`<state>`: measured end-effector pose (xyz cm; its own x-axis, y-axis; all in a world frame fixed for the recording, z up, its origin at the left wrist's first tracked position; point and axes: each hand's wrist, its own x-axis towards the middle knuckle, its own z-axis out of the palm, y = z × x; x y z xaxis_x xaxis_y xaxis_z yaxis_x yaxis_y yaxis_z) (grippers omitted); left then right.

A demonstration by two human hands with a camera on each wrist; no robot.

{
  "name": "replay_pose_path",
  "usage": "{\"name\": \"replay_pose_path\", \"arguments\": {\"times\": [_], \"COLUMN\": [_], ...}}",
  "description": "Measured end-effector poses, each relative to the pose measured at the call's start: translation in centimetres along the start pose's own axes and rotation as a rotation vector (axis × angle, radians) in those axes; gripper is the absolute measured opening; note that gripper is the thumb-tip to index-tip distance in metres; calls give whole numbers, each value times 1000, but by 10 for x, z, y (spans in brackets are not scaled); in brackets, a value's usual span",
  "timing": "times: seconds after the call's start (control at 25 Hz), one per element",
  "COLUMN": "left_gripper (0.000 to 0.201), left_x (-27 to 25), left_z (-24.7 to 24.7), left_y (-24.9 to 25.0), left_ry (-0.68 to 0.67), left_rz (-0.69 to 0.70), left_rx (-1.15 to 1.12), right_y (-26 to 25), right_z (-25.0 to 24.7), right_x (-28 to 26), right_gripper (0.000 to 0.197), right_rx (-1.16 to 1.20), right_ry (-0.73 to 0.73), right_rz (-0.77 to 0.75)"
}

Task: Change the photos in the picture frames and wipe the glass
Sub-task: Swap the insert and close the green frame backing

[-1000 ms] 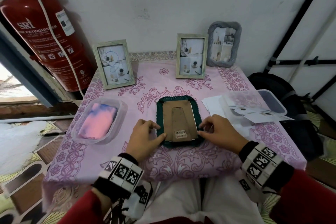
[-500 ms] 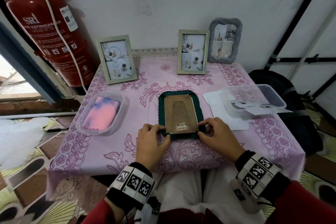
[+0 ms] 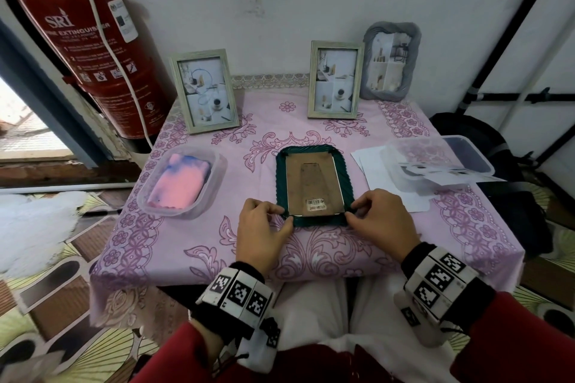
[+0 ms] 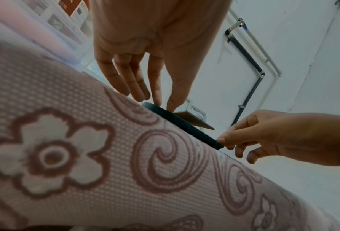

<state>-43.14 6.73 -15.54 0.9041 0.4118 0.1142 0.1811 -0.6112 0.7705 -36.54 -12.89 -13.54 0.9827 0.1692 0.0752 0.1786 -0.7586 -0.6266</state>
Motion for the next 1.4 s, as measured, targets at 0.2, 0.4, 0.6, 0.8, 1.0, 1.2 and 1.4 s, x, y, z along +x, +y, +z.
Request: {"name": "replay_pose_path", "arguments": {"times": [0.2,0.4,0.6,0.8,1.0,1.2,1.4], "left_gripper": [16,17,17,18,14,13,14], "left_x": [2,2,2,1,4,16,16], "left_z": [5,10,14,15,9,-4,-6], "left_y": [1,1,-2,-4,-5,-5,-2], "left_ry": [20,39,56,69,29,-162,-164], "left_rz": [-83,-110,-87,-46,-58,-106,-100], "left_rx": [-102,-143,-169,-187,-190,-285,-272], "right_y": [1,0,1,3,7,10,8], "right_z": [3,10,11,5,2,-2,-2], "right_x": [-1,0,-1,1,4,6,4], "right_gripper": [13,13,11,11,12,10,9], "right_rx": [97,136,204,248,238,238,257], "right_ry": [29,38,55,9,-48,-80,-70], "right_rz": [8,-21,-54,-81,-72,-7,-30]}}
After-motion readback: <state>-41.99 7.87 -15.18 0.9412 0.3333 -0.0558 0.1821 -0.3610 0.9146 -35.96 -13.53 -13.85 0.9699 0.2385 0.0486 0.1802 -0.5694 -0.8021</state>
